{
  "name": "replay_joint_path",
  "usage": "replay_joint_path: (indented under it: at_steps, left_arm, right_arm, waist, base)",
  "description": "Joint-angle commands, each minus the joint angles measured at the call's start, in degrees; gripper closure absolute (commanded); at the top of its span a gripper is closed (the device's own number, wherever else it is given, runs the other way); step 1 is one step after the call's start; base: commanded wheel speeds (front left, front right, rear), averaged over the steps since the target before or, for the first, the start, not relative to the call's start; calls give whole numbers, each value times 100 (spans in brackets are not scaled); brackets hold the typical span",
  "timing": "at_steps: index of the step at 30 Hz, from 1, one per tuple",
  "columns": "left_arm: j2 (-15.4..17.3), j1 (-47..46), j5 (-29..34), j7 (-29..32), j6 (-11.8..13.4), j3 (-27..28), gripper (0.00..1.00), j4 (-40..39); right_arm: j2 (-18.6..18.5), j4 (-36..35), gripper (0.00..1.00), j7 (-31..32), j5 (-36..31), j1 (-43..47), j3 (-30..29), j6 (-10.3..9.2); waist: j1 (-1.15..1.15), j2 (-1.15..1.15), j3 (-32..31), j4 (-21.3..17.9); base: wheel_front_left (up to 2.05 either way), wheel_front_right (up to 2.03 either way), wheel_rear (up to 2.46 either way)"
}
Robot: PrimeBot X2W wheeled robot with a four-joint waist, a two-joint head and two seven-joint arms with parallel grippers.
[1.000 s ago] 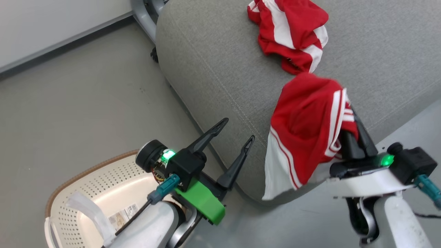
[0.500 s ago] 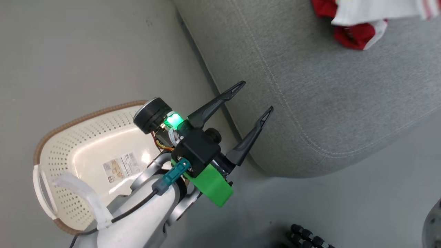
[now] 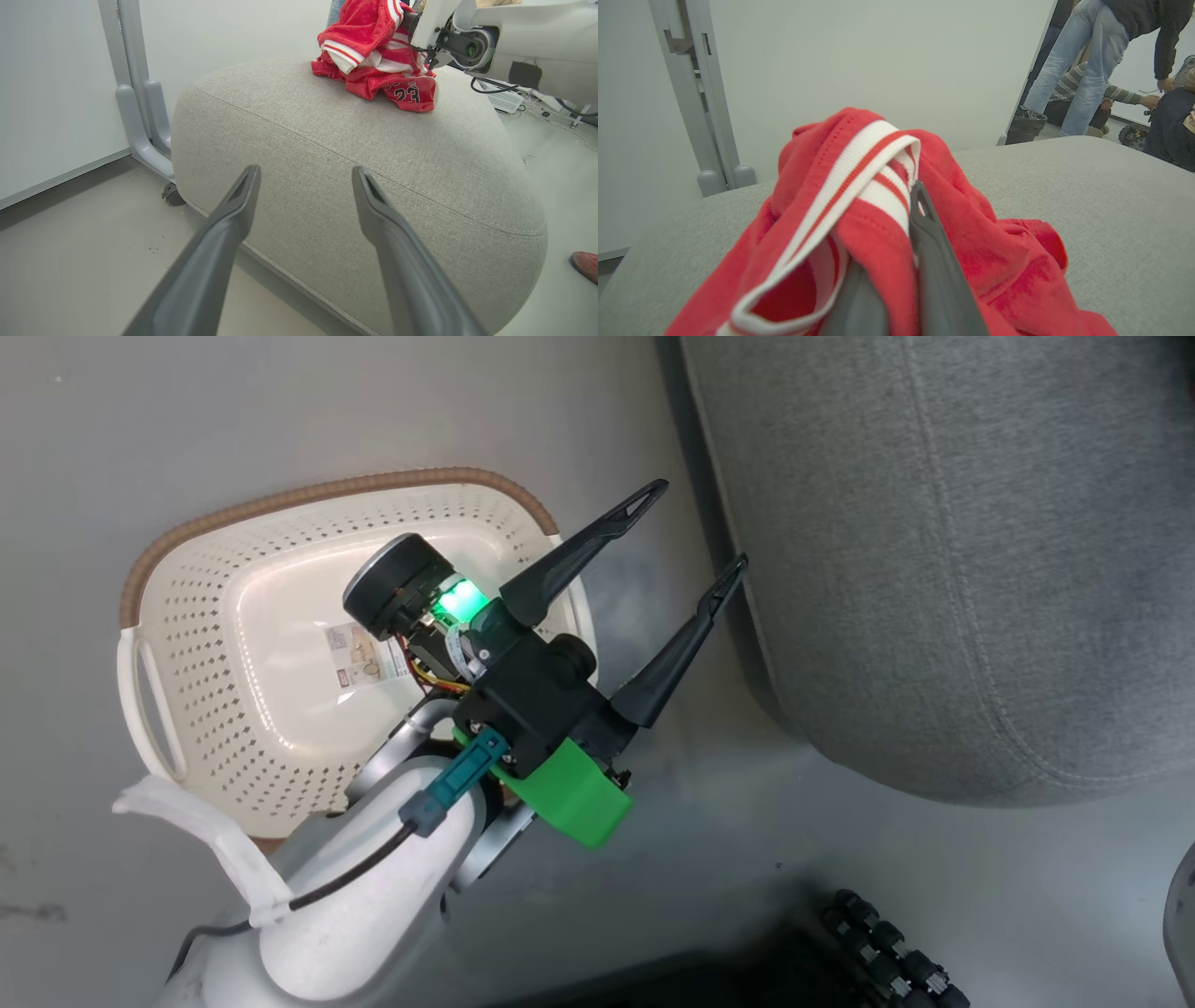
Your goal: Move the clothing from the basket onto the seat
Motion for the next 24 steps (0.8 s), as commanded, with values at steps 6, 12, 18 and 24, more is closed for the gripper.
replay_joint_path:
  at_steps: [6,12,18,24]
  left_arm:
    - [-18,15,-156,-192,81,92,0,196]
    - [-49,308,-354,-574,278,339,0,486]
    - [-110,780,-632,-827,669,770,0,932]
    - [-363,1495,-1162,-915,958,1405,0,1291]
  right_arm:
    - [161,335,4,-15,-146,349,-78,-6]
    - [333,-82,0,-15,-299,1068,-22,-6]
    - [597,-856,0,-15,-133,2293,568,-6]
    - [816,-1349,0,-16,161,3362,1562,-5]
  waist:
    - [-1,0,-92,340]
    - [-1,0,-852,386]
    - [-1,0,-1727,594]
    - [-1,0,-2573,860]
  base:
    - [0,0,0]
    - [0,0,0]
    - [0,0,0]
    - [0,0,0]
